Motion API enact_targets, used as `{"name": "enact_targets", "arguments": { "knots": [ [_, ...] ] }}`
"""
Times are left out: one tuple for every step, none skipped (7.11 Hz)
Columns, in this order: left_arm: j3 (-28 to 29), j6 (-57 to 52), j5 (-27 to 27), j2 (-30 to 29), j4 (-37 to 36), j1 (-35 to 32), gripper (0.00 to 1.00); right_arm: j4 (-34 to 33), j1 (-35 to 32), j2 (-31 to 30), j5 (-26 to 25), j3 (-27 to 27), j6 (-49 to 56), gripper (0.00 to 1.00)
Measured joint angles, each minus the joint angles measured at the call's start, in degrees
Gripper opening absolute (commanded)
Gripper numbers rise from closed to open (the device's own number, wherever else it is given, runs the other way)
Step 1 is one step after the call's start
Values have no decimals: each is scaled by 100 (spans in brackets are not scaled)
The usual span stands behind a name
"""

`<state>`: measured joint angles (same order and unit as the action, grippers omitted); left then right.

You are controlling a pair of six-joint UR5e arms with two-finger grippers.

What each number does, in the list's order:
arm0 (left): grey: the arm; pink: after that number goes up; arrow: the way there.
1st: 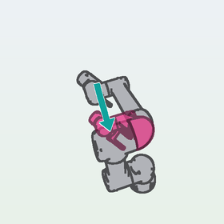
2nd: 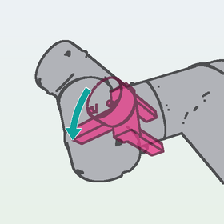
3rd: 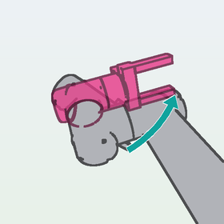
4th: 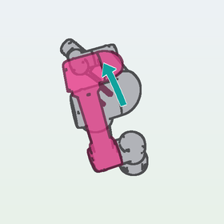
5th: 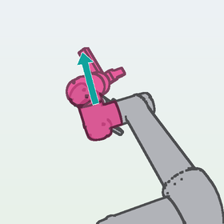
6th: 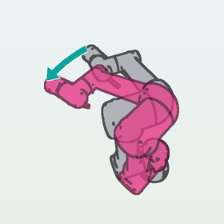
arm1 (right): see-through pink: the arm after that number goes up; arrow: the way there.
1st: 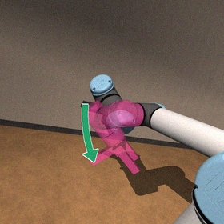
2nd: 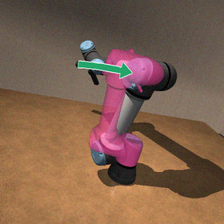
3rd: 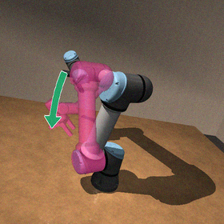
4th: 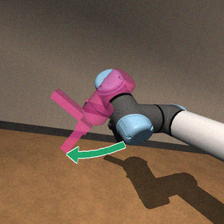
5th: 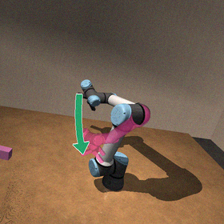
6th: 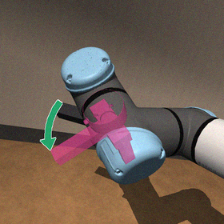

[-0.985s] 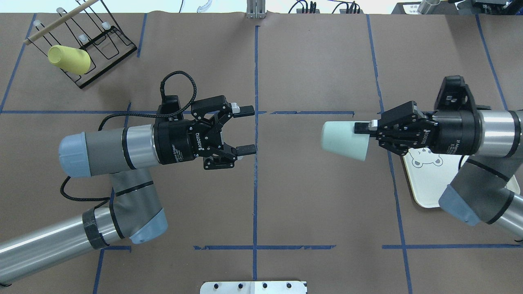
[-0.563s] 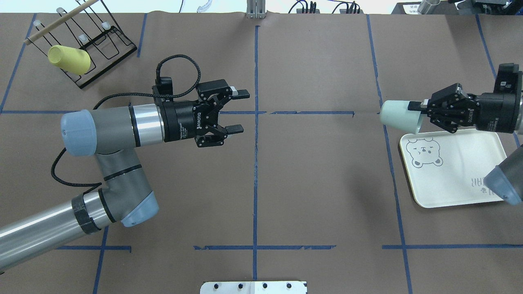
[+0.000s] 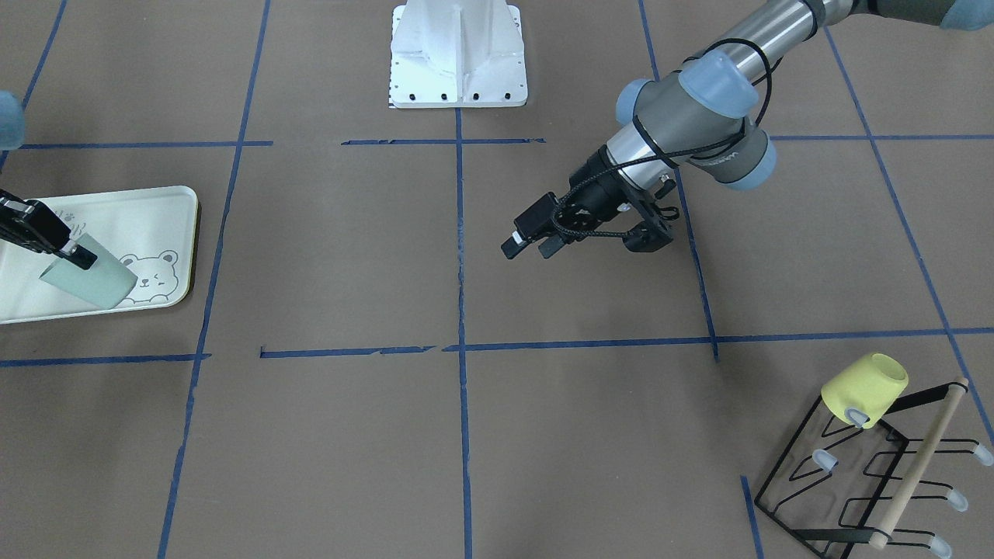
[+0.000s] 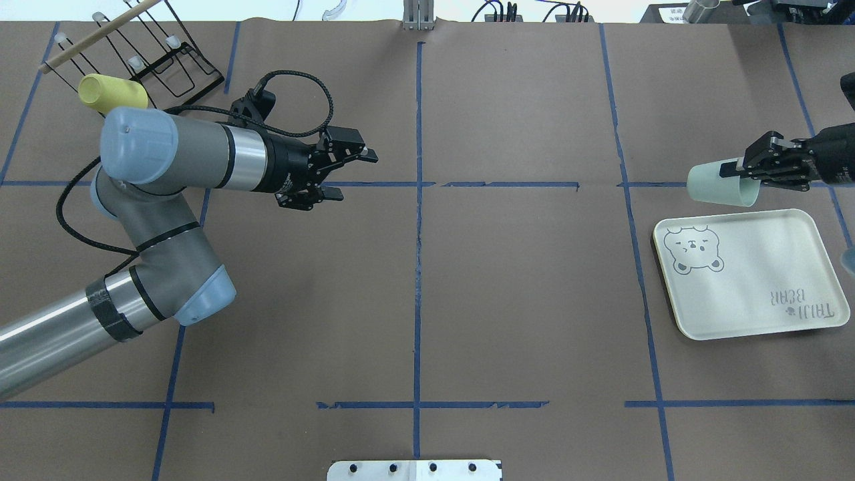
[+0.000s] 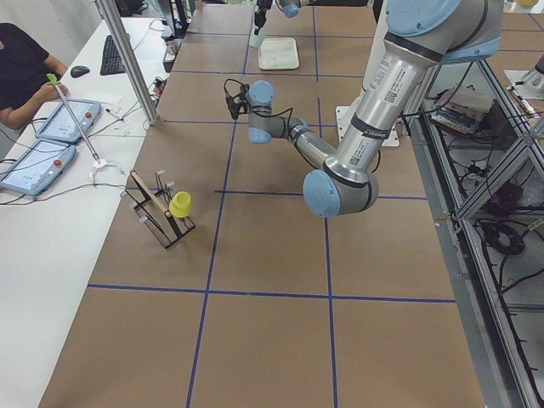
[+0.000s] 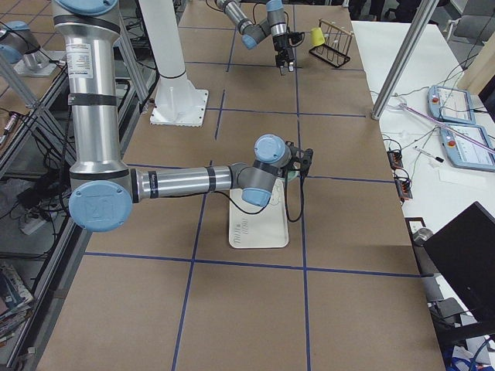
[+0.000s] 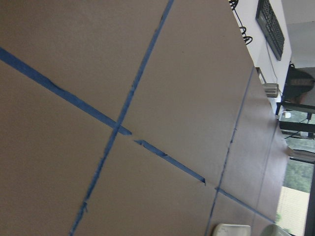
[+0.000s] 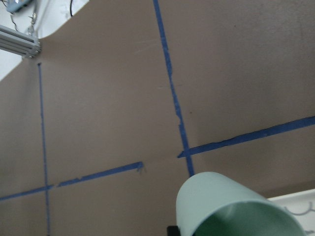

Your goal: Left arm grabs green cup and hands to right arm on tray

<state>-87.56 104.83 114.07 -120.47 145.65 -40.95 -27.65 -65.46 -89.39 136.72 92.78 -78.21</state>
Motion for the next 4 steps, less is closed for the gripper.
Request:
{"name": "enact_targets", "arguments": {
  "knots": [
    [-158,-531,107,21,-724,-156,100,-1033,-7,-193,12,349,1078,0],
    [-414,-1056,149,42,-1530,-263,100,-2221,4,-392,-73,846,2174,0],
    [-728,-1492,162,133,-2206,-345,100,-3456,134,-541,-381,1366,3152,0],
    [-985,-1778,169,267,-2619,-431,100,-4451,360,-633,-792,1710,3947,1]
  ]
}}
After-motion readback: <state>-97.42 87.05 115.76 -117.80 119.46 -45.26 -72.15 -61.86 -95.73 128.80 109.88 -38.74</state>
